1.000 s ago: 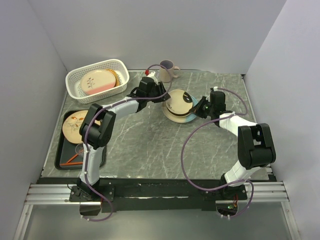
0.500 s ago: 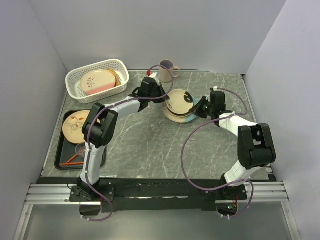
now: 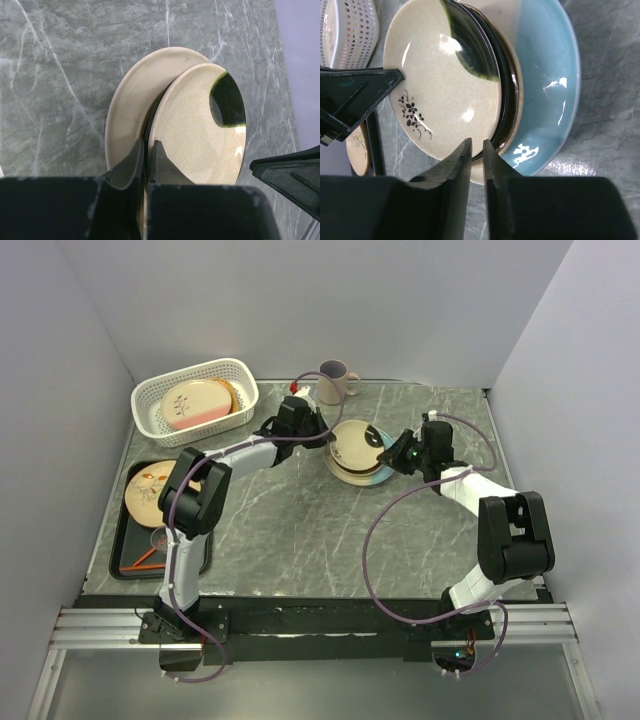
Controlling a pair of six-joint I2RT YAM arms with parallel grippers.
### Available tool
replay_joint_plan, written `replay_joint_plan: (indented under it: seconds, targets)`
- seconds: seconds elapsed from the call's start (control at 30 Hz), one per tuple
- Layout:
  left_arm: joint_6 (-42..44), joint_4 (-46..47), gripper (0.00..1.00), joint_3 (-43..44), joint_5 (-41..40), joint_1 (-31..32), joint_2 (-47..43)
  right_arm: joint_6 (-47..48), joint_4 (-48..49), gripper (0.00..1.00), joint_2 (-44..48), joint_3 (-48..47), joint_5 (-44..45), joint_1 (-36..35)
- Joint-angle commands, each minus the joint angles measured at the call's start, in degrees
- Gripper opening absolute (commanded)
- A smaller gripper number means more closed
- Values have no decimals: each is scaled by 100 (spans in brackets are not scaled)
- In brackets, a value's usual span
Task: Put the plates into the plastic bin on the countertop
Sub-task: Pick up the plate at the center of the board.
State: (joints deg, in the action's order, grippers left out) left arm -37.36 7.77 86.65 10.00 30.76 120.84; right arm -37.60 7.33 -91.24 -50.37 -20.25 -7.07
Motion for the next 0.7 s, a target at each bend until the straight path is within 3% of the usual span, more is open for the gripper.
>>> replay_joint_plan:
  seconds: [0.0, 0.13, 0.67]
  targets:
    - [-69, 190, 1, -148, -24, -53, -516, 43, 251, 34, 300, 18, -93, 30]
    - [-218, 374, 1, -403, 124, -149, -675, 52, 242, 47, 300, 18, -111, 30]
    - [-596, 857, 1, -773, 634, -422, -1001, 34, 313, 54, 353, 71, -146, 30]
